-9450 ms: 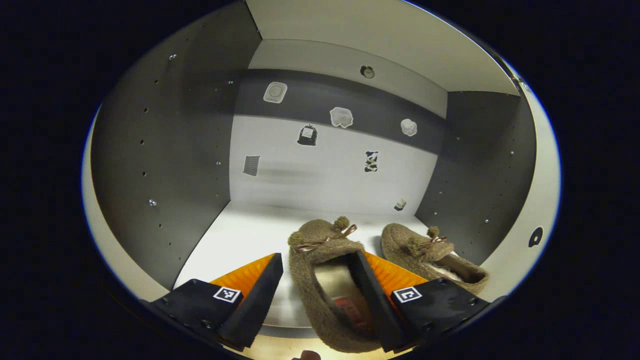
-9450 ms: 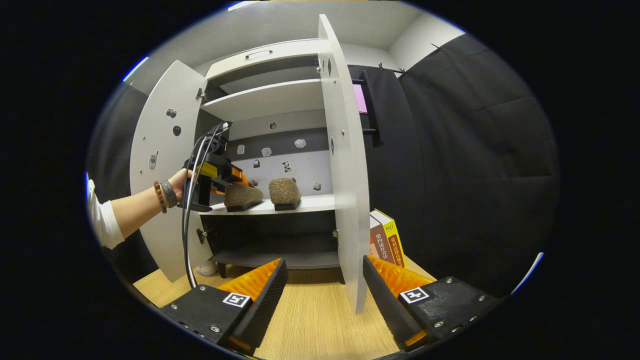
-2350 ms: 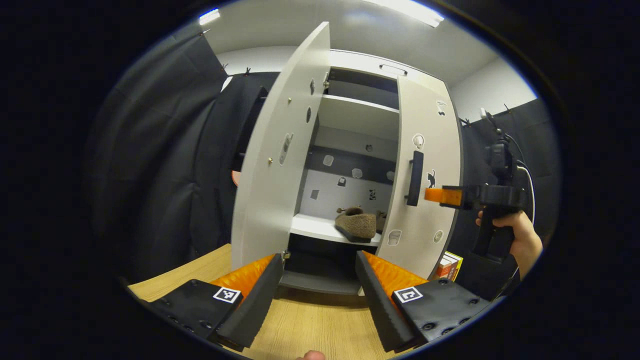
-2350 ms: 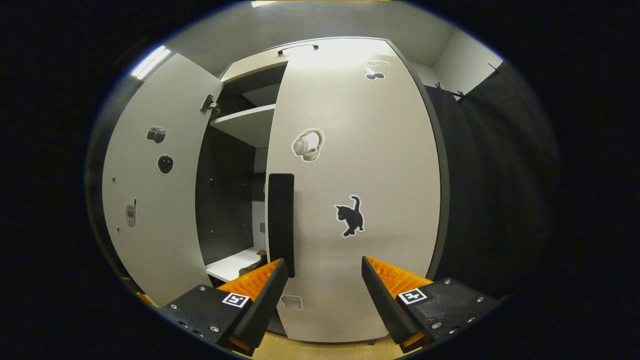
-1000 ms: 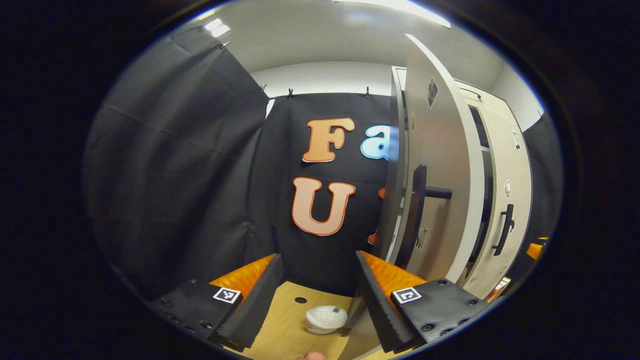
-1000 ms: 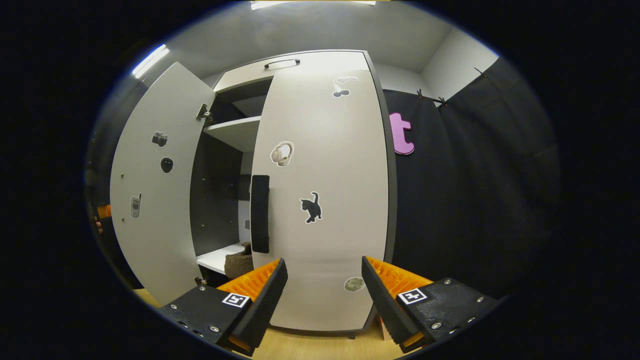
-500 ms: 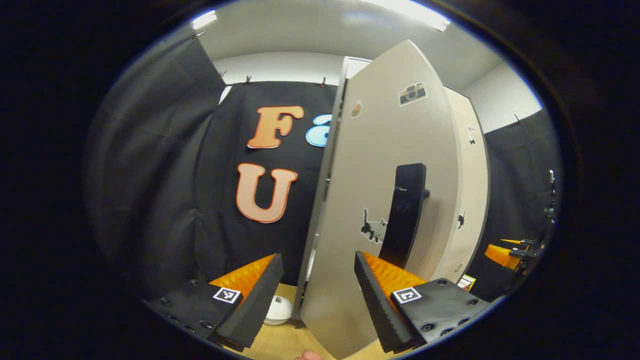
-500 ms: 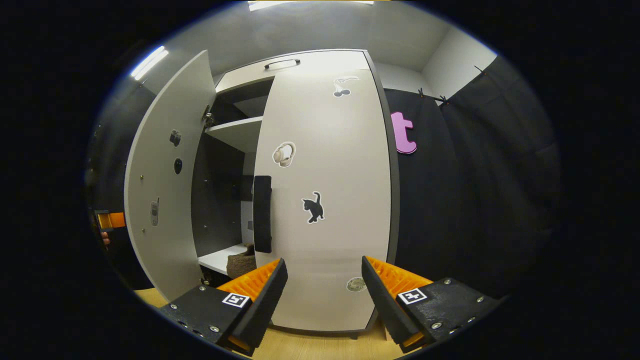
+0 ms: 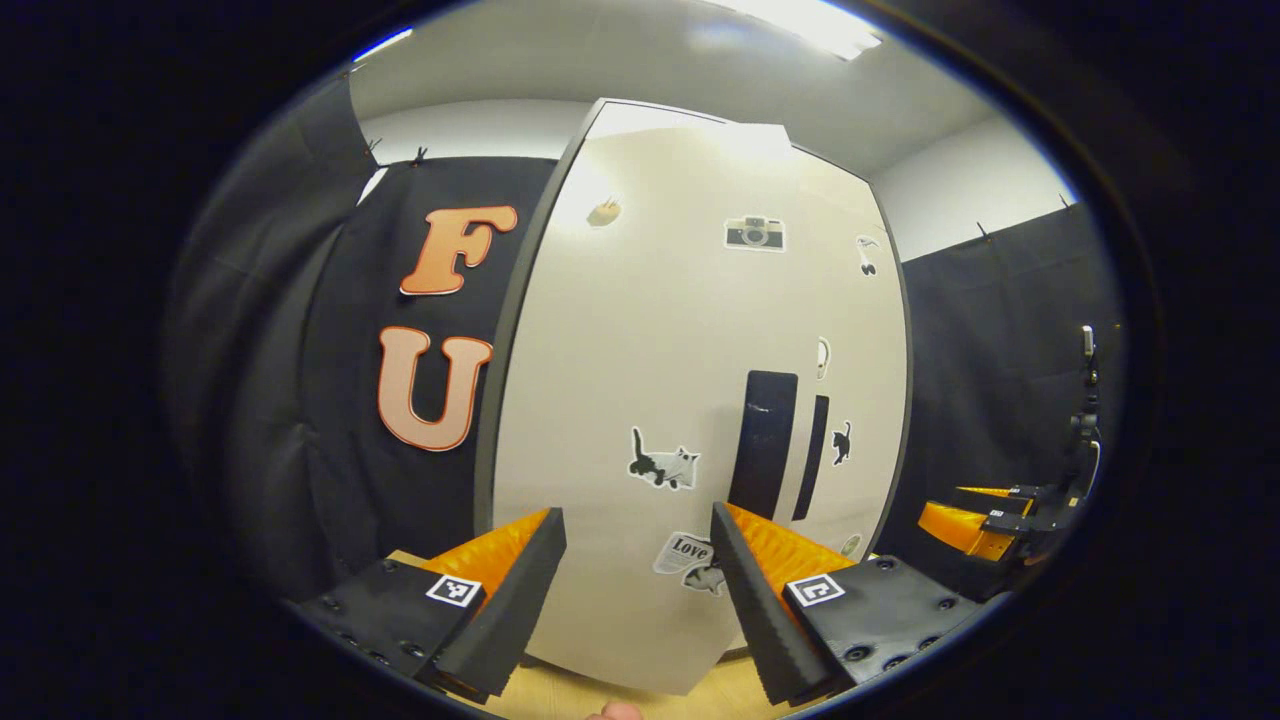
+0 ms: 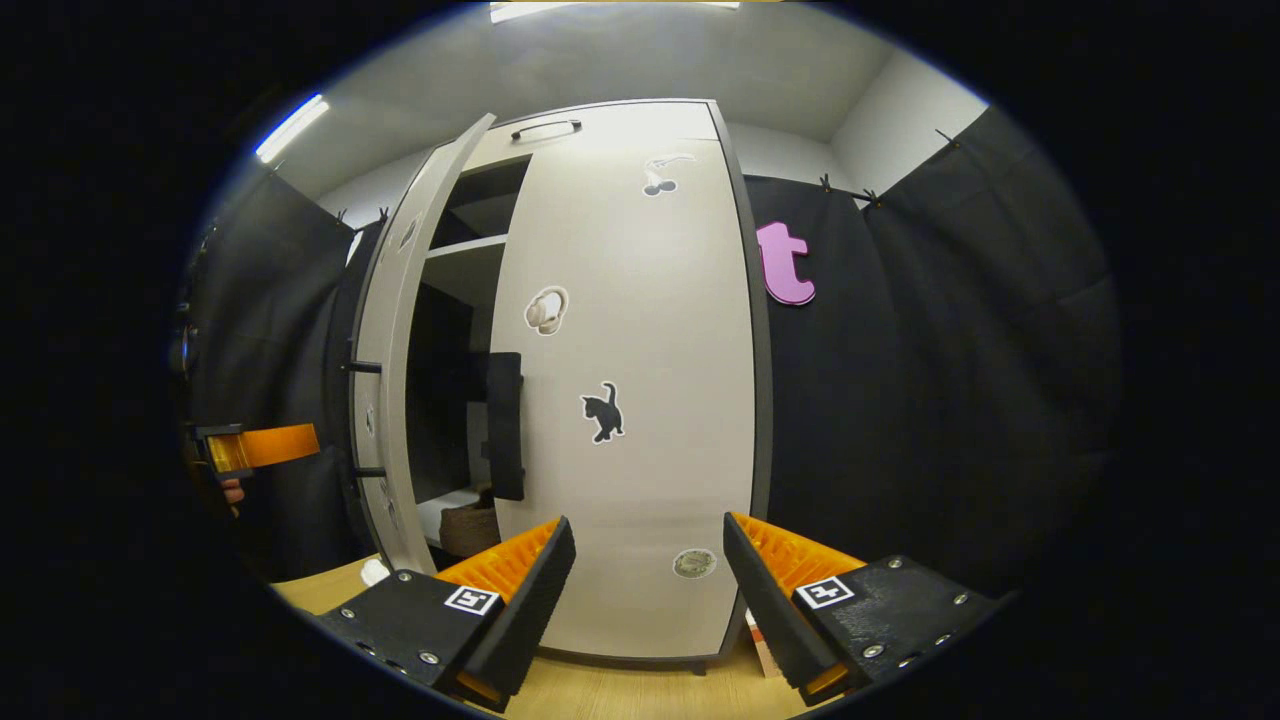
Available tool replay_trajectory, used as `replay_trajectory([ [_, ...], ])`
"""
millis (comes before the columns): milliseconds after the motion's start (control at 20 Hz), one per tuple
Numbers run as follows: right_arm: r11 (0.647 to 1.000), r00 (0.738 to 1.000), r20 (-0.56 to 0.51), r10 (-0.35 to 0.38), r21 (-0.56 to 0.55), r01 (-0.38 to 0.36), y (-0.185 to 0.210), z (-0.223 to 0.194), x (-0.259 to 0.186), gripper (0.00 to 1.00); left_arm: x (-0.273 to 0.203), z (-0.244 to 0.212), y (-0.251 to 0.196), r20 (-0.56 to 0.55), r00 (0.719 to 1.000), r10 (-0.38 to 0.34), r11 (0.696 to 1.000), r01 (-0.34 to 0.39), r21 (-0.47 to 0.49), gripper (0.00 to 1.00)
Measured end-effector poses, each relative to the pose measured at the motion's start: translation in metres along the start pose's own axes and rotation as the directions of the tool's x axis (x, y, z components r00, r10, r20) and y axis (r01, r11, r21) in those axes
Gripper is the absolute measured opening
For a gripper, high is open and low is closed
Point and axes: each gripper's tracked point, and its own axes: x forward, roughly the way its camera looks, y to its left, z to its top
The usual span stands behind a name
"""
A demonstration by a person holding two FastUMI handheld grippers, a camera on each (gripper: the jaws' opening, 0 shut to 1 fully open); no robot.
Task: Grab one shoe with the right hand and put it into the shoe cabinet, grab the other shoe with the left hand and put it into the shoe cabinet; then close the right door with the right hand and the left door with the left hand.
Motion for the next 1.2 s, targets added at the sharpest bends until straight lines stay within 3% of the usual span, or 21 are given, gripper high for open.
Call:
replay_trajectory([
  [150, 1.000, 1.000, 0.004, -0.018, -0.004, 0.018, -0.008, 0.003, -0.004, 0.92, 0.014, 0.001, -0.008, -0.003, 1.000, -0.012, 1.000, 0.012, 0.014, 0.99],
  [200, 1.000, 1.000, 0.007, -0.025, -0.004, 0.025, -0.011, 0.005, -0.005, 0.92, 0.019, 0.001, -0.009, -0.005, 1.000, -0.011, 1.000, 0.011, 0.023, 0.95],
  [300, 0.999, 0.999, 0.013, -0.040, -0.004, 0.040, -0.018, 0.007, -0.006, 0.92, 0.027, 0.001, -0.012, -0.012, 1.000, -0.014, 0.999, 0.014, 0.038, 0.99],
  [450, 0.998, 0.998, 0.017, -0.059, -0.003, 0.059, -0.028, 0.009, -0.008, 0.92, 0.036, 0.003, -0.012, -0.006, 1.000, -0.002, 0.998, 0.003, 0.065, 0.95],
  [500, 0.998, 0.998, 0.015, -0.064, -0.001, 0.064, -0.030, 0.009, -0.007, 0.92, 0.041, 0.004, -0.014, -0.008, 1.000, -0.003, 0.998, 0.003, 0.067, 0.99],
  [600, 0.998, 0.998, 0.012, -0.065, 0.004, 0.065, -0.033, 0.008, -0.004, 0.92, 0.051, 0.003, -0.017, -0.017, 1.000, -0.003, 0.998, 0.004, 0.057, 0.95],
  [1000, 0.998, 0.998, 0.014, -0.062, 0.009, 0.061, -0.041, 0.006, -0.004, 0.92, 0.093, -0.007, -0.019, -0.030, 0.999, 0.022, 0.999, -0.021, 0.050, 0.99],
  [1200, 0.998, 0.998, 0.019, -0.059, 0.012, 0.059, -0.041, 0.009, -0.005, 0.92, 0.100, -0.008, -0.020, -0.022, 0.999, 0.029, 0.998, -0.028, 0.059, 0.95],
])
